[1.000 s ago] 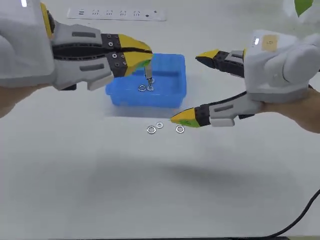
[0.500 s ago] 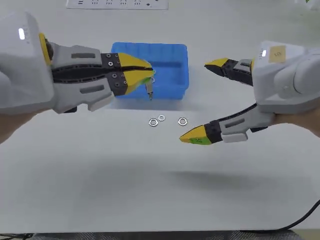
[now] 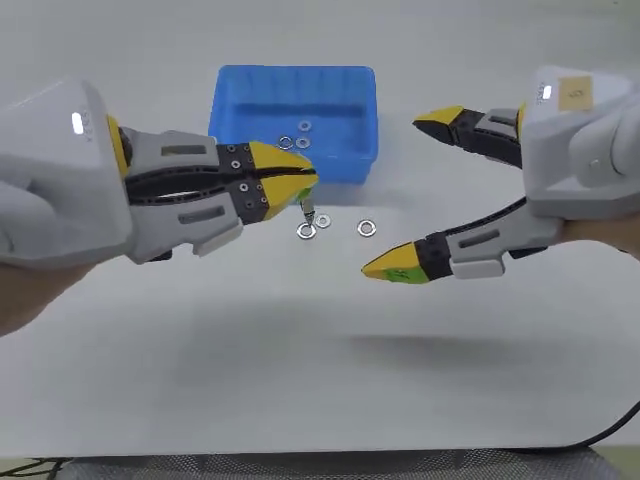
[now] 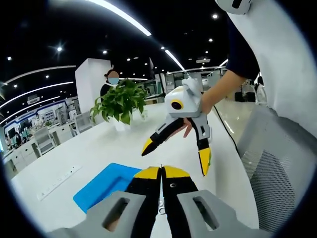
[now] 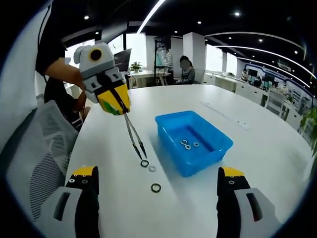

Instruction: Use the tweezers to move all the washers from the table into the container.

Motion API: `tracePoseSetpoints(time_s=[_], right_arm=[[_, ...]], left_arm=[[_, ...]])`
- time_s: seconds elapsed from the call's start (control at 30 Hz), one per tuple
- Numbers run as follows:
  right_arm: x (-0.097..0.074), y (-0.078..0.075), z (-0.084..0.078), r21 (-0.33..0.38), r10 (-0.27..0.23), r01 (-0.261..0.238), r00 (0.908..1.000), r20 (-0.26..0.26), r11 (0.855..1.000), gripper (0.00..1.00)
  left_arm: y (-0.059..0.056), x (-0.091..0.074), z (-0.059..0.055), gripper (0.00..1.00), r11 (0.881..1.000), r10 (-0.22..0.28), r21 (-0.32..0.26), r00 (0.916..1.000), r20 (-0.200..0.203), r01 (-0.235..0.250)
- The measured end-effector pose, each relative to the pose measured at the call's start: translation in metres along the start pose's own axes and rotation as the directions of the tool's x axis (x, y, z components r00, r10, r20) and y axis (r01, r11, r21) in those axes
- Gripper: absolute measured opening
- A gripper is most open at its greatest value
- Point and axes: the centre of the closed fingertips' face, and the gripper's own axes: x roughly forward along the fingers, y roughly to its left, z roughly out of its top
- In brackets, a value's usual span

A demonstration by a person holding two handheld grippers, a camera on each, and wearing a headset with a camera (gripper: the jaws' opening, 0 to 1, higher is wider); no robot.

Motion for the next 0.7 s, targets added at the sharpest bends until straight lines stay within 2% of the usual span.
tracePoseSetpoints(time_s=[0.13,0.37,0.7], right_arm=[[0.0,0.005,-0.006,0.006,0.014,-0.014,0.9998,-0.011,1.0,1.0],[0.0,0.012,-0.009,0.022,0.026,-0.026,0.9996,-0.011,0.999,1.0],[0.005,0.02,-0.006,0.025,0.046,-0.046,0.9988,-0.015,0.999,1.0]], left_arm=[[-0.003,0.0,-0.005,0.04,1.0,-0.009,-0.02,0.9999,-0.006,0.009],[-0.005,0.003,-0.015,0.04,1.0,-0.011,-0.025,0.9997,-0.024,0.011],[-0.003,0.002,-0.014,0.04,0.999,-0.013,-0.048,0.9998,-0.016,0.012]])
